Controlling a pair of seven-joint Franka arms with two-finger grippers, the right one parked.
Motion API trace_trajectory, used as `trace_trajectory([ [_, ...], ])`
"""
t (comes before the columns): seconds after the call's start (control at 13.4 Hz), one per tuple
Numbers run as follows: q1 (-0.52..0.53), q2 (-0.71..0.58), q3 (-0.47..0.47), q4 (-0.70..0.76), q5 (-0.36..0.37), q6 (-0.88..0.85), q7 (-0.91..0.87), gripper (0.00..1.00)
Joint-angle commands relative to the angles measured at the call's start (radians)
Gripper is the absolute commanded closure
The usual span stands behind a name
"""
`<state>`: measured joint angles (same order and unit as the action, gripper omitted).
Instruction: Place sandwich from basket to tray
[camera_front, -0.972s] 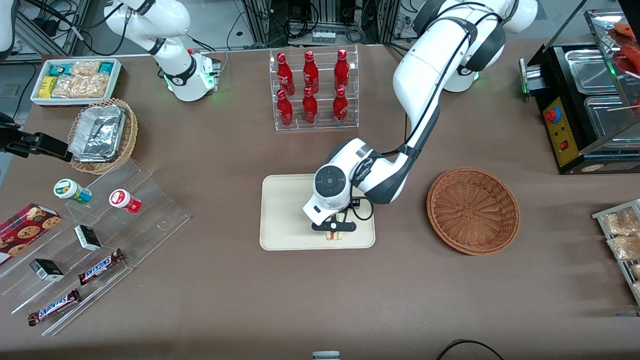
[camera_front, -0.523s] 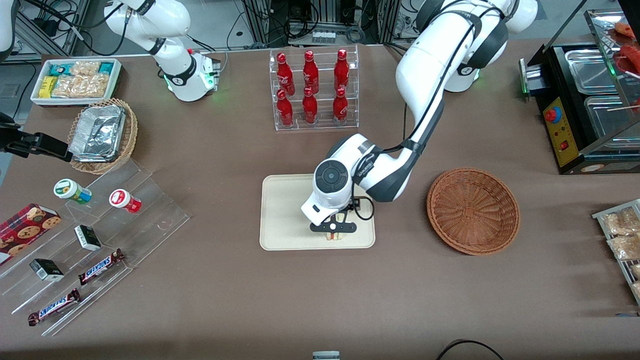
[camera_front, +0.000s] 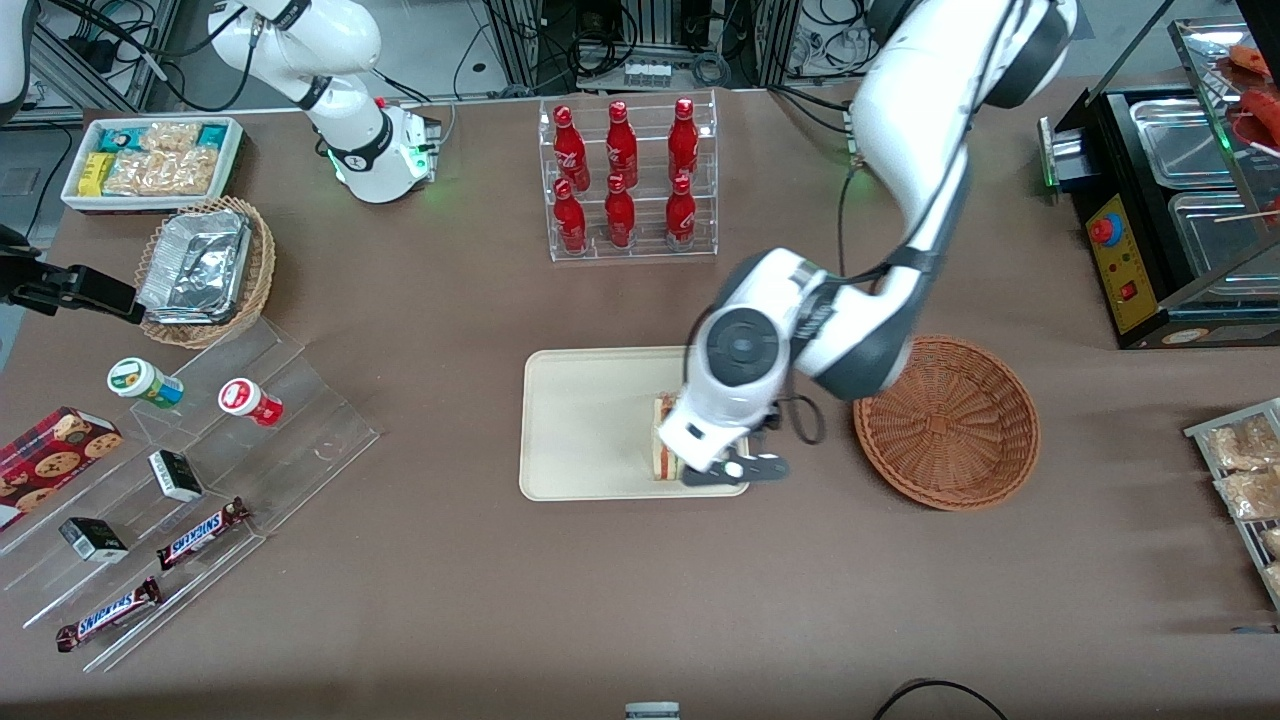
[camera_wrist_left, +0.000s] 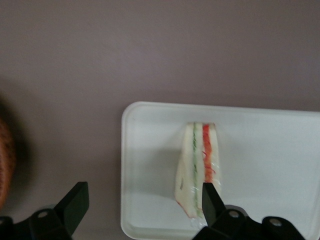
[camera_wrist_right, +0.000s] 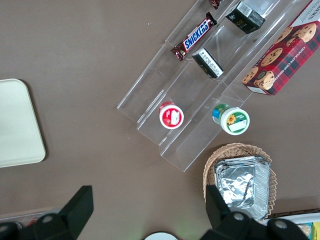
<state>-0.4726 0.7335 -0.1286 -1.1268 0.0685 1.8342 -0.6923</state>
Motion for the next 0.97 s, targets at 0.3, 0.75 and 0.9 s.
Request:
trace_trajectory([
  [0.3,0.196,-0.16,-0.009,-0.097,-0.01,-0.09,0.175,0.0],
  [0.75,0.304,-0.324,-0.013,-0.212,-0.004,-0.211,0.243,0.0],
  [0.9,0.347,-0.382,-0.017,-0.215,-0.01,-0.312,0.353,0.0],
])
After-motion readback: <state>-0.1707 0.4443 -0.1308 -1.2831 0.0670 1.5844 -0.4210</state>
